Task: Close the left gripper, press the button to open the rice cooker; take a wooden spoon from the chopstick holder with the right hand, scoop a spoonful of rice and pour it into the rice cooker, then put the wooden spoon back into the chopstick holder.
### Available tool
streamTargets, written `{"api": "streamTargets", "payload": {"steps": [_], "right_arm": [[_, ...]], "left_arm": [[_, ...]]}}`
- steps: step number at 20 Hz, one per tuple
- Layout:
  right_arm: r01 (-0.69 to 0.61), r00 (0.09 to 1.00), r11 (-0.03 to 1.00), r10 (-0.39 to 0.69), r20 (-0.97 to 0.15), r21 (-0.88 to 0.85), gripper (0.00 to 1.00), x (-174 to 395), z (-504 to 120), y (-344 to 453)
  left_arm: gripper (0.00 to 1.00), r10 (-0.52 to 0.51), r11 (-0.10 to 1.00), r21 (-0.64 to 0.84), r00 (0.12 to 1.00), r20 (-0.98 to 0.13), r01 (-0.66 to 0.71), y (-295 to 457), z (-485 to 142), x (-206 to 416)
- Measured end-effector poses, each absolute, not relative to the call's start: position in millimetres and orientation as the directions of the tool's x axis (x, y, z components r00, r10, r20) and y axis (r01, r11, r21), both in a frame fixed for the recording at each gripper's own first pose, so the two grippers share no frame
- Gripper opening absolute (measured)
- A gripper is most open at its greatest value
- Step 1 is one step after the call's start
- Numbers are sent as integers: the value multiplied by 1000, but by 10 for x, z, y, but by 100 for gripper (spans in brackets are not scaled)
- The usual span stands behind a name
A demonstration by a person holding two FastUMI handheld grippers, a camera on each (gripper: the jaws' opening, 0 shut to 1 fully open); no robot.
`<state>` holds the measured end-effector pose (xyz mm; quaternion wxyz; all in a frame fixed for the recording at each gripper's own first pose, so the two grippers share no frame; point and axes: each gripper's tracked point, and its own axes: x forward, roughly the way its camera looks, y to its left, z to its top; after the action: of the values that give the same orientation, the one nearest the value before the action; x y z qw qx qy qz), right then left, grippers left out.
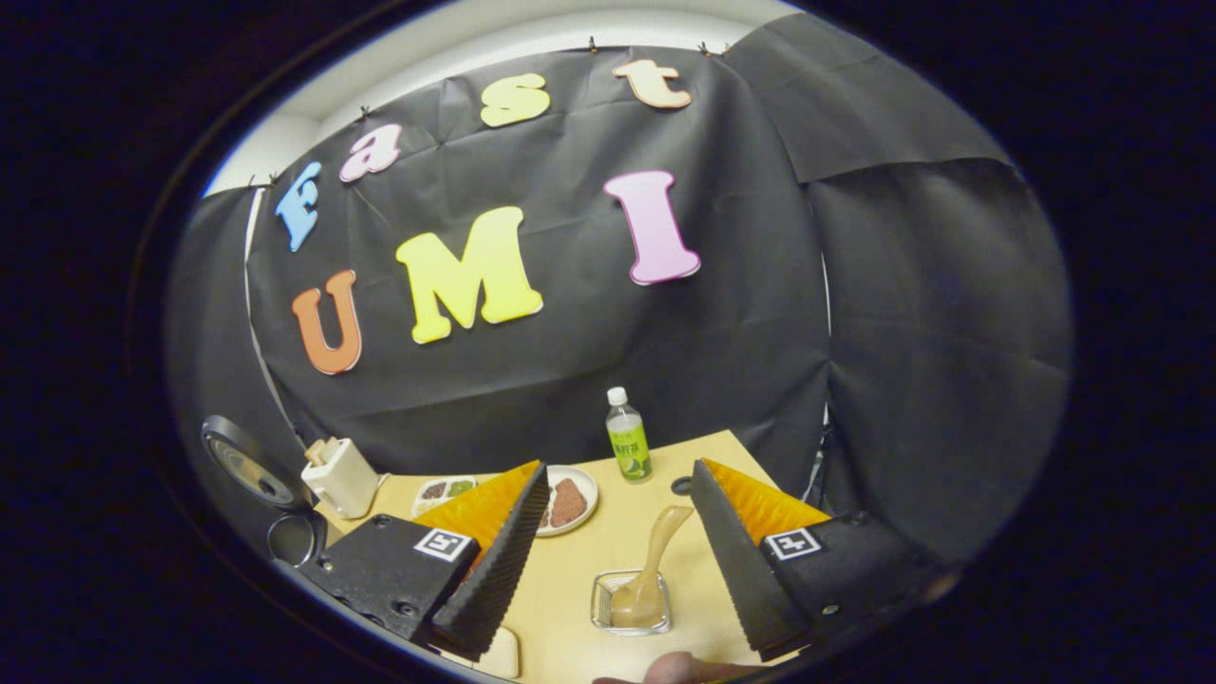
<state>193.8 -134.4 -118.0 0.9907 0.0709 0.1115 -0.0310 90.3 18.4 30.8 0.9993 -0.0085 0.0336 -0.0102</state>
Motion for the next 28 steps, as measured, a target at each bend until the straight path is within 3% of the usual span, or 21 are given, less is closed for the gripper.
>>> {"api": "streamTargets", "payload": {"steps": [9, 10, 11, 12, 15, 20, 28], "right_arm": [[50, 989, 997, -40, -145, 66, 97, 1367, -742, -1185], [59, 988, 997, -50, -145, 57, 90, 1286, -747, -1214], [74, 987, 996, -66, -144, 44, 97, 1196, -750, -1264], [91, 986, 995, -86, -144, 27, 90, 1109, -762, -1323], [164, 975, 986, -165, -147, -23, 97, 823, -829, -1563], [255, 949, 966, -257, -183, -34, 97, 484, -961, -1839], [253, 950, 966, -257, -175, -46, 97, 378, -906, -1728]], "left_arm": [[95, 58, 997, -49, 988, -141, -65, 535, 263, 1644], [95, 63, 996, -50, 987, -146, -71, 571, 264, 1746], [95, 68, 996, -52, 987, -149, -76, 604, 254, 1834], [95, 70, 995, -55, 986, -152, -79, 629, 227, 1935], [95, 73, 996, -30, 980, -185, -80, 698, 75, 2191], [95, 74, 997, -4, 961, -268, -78, 795, -174, 2538], [97, 85, 996, -3, 922, -377, -93, 832, -457, 2464]]}}
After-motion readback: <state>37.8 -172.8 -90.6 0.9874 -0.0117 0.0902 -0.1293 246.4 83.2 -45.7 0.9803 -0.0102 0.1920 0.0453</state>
